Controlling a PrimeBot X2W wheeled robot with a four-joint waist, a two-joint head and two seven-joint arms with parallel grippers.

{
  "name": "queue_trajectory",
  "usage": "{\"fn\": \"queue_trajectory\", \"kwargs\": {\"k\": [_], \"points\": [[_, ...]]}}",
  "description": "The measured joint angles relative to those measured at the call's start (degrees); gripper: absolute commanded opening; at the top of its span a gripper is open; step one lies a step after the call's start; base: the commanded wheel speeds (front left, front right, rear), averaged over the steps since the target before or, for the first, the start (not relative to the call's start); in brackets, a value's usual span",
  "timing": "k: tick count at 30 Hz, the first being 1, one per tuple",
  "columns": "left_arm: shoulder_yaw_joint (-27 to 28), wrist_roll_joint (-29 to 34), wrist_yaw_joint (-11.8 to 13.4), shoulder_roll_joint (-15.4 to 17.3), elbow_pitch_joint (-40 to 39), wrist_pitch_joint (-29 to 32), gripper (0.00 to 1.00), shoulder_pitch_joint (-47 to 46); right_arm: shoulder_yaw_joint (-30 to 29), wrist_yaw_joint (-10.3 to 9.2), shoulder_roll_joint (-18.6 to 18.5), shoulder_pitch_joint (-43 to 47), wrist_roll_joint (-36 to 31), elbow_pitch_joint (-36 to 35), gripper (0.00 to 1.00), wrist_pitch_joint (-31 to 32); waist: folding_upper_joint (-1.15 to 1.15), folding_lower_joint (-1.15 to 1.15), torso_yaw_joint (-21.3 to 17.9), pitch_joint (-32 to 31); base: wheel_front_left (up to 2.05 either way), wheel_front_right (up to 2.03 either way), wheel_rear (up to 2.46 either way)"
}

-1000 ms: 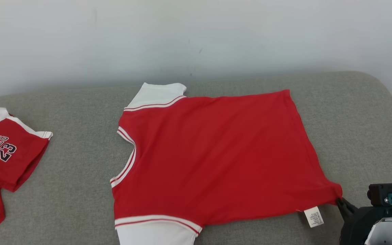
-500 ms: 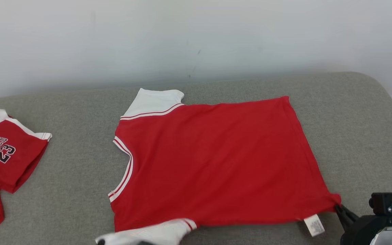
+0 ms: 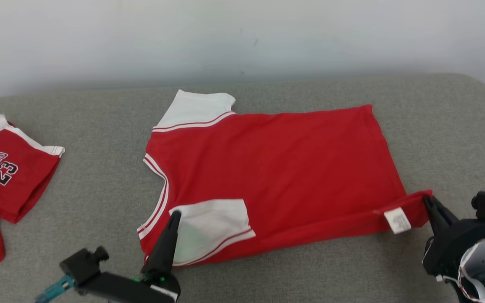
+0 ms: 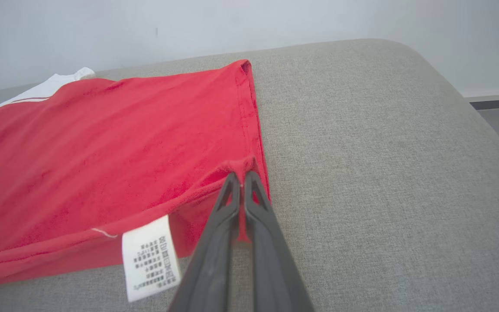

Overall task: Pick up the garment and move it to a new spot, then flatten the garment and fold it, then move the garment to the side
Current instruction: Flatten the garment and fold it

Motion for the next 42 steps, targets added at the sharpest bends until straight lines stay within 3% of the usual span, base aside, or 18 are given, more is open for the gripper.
{"fn": "queue_trajectory", "kwargs": {"k": [6,13,24,37,38,39,40,41,42], "points": [[-2.81,4.2,0.0,-0.3,4.55,-2.24,0.0,-7.19,-0.62,0.0,0.42,-4.59,-3.48,2.36,0.0,-1.99,0.0,0.0,0.28,2.37,0.0,0.0,0.0],[-1.59,7.72,0.0,-2.4,7.71,-3.77,0.0,-13.63,-0.21,0.0,1.67,-7.19,-5.57,4.45,0.0,-3.27,0.0,0.0,0.6,4.97,0.0,0.0,0.0],[2.91,10.82,0.0,-5.16,9.39,-3.91,0.0,-17.48,-2.61,0.0,2.96,-10.65,-8.7,6.66,0.0,-6.28,0.0,0.0,0.66,8.29,0.0,0.0,0.0],[0.93,13.84,0.01,-5.5,15.12,-3.92,0.0,-23.71,-2.94,0.0,4.61,-14.02,-10.88,9.62,0.0,-7.26,0.0,0.0,0.81,10.89,0.0,0.0,0.0],[0.38,14.1,0.0,-5.44,15.14,-3.91,0.0,-24.07,-2.98,0.0,4.72,-14.23,-10.89,9.95,0.36,-7.26,0.0,0.0,0.82,10.97,0.0,0.0,0.0],[0.24,14.68,0.0,-5.57,15.35,-3.91,0.1,-24.42,-3.24,0.0,5.01,-14.38,-10.88,10.5,0.7,-7.19,0.0,-0.01,0.87,10.99,0.0,0.0,0.0],[0.23,15.48,0.0,-5.56,15.79,-3.92,0.65,-24.8,-3.52,0.0,5.17,-14.41,-10.9,11.05,1.0,-7.19,0.0,-0.01,0.94,10.97,0.0,0.0,0.0],[0.64,16.51,0.0,-5.5,16.4,-3.91,1.0,-25.04,-3.61,0.0,5.26,-14.4,-11.12,11.37,1.0,-7.22,0.0,0.0,1.0,10.88,0.0,0.0,0.0],[1.18,17.74,0.0,-5.52,16.89,-3.91,1.0,-25.15,-3.8,0.0,5.28,-14.42,-11.35,11.59,1.0,-7.26,0.0,0.0,1.06,10.73,0.0,0.0,0.0]]}}
